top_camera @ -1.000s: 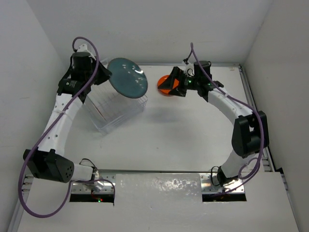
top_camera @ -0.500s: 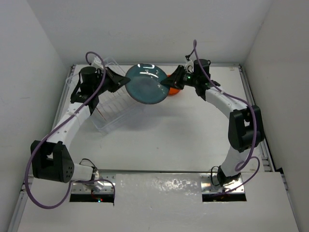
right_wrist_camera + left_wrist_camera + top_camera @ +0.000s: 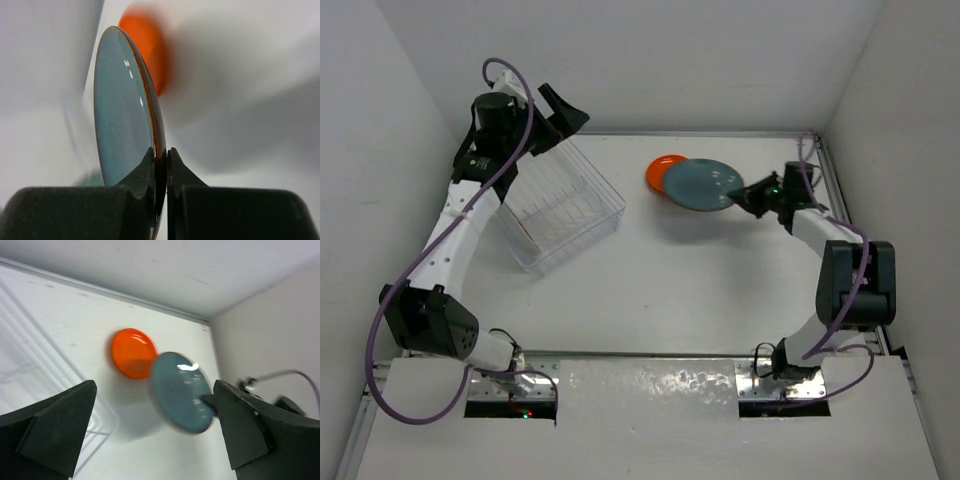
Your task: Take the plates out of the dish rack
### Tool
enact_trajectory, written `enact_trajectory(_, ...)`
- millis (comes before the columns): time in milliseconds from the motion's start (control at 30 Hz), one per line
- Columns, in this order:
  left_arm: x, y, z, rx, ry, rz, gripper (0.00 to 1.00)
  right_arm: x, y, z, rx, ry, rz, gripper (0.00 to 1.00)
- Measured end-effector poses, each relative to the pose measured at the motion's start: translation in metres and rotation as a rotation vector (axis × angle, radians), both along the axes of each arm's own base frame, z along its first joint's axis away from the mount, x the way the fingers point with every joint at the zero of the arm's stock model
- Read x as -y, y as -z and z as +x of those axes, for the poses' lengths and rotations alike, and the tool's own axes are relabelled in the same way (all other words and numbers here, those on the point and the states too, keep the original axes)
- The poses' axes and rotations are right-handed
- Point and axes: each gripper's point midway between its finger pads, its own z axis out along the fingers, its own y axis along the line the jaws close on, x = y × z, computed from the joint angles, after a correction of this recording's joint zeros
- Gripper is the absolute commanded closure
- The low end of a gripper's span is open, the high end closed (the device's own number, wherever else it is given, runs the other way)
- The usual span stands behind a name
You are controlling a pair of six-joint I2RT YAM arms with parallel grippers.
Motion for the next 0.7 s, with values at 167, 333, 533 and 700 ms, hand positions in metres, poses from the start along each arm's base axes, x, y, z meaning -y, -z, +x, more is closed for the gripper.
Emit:
enact_trajectory(167,-0.039,-0.017,-0.005,-0.031,-0.161,0.182,0.00,0.136,0.021,-0.012,-0.076,0.442,-0.113,1.00)
enact_trajectory(333,-0.093,-0.010,-0.024,-0.141,-0.383,0.372,0.00,0.185,0.032,-0.016,-0.090,0.607,-0.227,1.00)
enact_trajectory(533,-0.139,0.044,-0.059,-0.363,-0.539,0.542,0.00,0.175,0.053,-0.008,-0.100,0.606,-0.297,0.87)
enact_trajectory(700,-0.148,0.070,-0.077,-0.457,-0.548,0.598,0.00,0.185,0.071,-0.007,-0.094,0.682,-0.320,0.63)
